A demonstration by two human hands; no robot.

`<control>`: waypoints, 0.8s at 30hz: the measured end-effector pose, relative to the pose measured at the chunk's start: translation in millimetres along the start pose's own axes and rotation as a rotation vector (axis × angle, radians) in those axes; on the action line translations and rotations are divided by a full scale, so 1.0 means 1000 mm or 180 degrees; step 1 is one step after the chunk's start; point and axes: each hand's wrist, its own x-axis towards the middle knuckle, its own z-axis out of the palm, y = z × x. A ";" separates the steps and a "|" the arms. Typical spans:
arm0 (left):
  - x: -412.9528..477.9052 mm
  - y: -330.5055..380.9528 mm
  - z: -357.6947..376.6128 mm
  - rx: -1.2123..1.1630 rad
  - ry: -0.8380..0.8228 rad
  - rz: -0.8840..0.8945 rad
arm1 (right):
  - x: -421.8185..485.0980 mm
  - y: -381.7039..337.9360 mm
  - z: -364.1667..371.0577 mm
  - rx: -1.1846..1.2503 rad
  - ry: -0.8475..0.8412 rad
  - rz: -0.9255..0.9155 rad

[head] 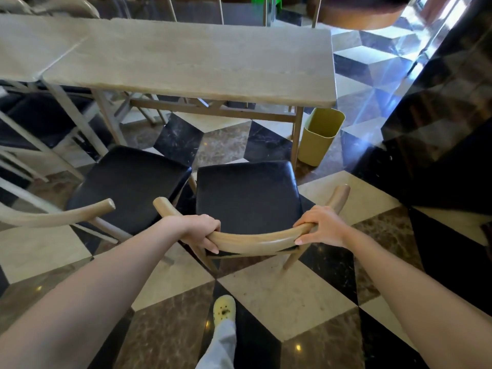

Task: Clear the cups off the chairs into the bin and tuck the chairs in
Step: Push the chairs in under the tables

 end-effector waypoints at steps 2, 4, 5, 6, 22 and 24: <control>0.007 -0.012 -0.024 0.0019 -0.0039 0.0005 | 0.015 0.000 -0.007 0.0044 0.0084 0.0037; 0.015 -0.022 -0.044 0.0054 -0.0035 0.0050 | 0.027 -0.002 -0.013 0.0078 0.0155 0.0062; 0.021 -0.029 -0.057 0.0129 -0.0031 0.0082 | 0.037 -0.001 -0.017 0.0101 0.0183 0.0085; 0.028 -0.035 -0.067 0.0213 -0.0037 0.0103 | 0.046 0.000 -0.020 0.0116 0.0202 0.0098; 0.087 -0.123 -0.157 0.0412 -0.0175 0.0292 | 0.155 -0.018 -0.040 0.0184 0.0612 0.0129; 0.095 -0.127 -0.169 0.0441 -0.0149 0.0310 | 0.163 -0.013 -0.045 0.0224 0.0628 0.0170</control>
